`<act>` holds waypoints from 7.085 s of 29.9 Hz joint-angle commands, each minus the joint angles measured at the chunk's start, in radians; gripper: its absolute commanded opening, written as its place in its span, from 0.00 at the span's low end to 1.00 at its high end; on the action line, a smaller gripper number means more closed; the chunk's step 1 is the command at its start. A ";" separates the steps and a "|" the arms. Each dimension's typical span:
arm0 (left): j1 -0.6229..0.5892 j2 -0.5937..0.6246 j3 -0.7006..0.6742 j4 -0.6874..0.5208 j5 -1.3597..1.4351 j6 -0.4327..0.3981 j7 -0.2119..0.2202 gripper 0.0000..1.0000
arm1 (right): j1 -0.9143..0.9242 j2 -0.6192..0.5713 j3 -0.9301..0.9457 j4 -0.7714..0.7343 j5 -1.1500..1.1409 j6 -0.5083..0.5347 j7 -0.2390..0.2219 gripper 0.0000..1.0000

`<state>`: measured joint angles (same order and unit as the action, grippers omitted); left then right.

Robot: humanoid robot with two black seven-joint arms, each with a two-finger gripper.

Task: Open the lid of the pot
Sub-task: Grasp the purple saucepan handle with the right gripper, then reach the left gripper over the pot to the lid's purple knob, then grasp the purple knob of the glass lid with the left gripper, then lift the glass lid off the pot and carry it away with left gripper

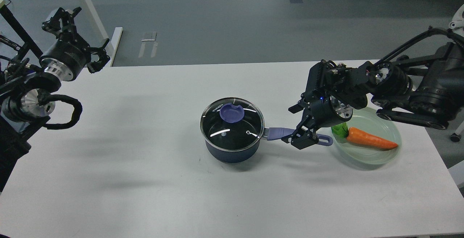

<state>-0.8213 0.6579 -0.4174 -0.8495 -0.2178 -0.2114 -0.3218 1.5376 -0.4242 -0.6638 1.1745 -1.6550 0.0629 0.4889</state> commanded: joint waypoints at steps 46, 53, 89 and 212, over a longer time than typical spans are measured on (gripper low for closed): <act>-0.105 -0.001 0.000 -0.129 0.284 0.021 0.056 0.99 | -0.010 -0.073 -0.023 0.057 -0.042 -0.002 0.000 0.47; -0.116 0.002 0.028 -0.144 0.322 0.023 0.076 0.99 | -0.008 -0.082 -0.023 0.059 -0.040 -0.002 0.000 0.41; -0.162 -0.167 0.293 -0.421 1.936 0.161 0.101 0.94 | -0.004 -0.151 -0.016 0.085 -0.029 -0.003 0.000 0.21; 0.044 0.203 0.531 -0.141 1.804 0.480 0.033 0.52 | -0.008 -0.114 0.003 0.082 -0.028 -0.005 0.000 0.23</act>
<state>-0.7805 0.8662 0.1126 -1.0003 1.5862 0.2677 -0.2874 1.5310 -0.5385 -0.6626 1.2564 -1.6829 0.0583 0.4887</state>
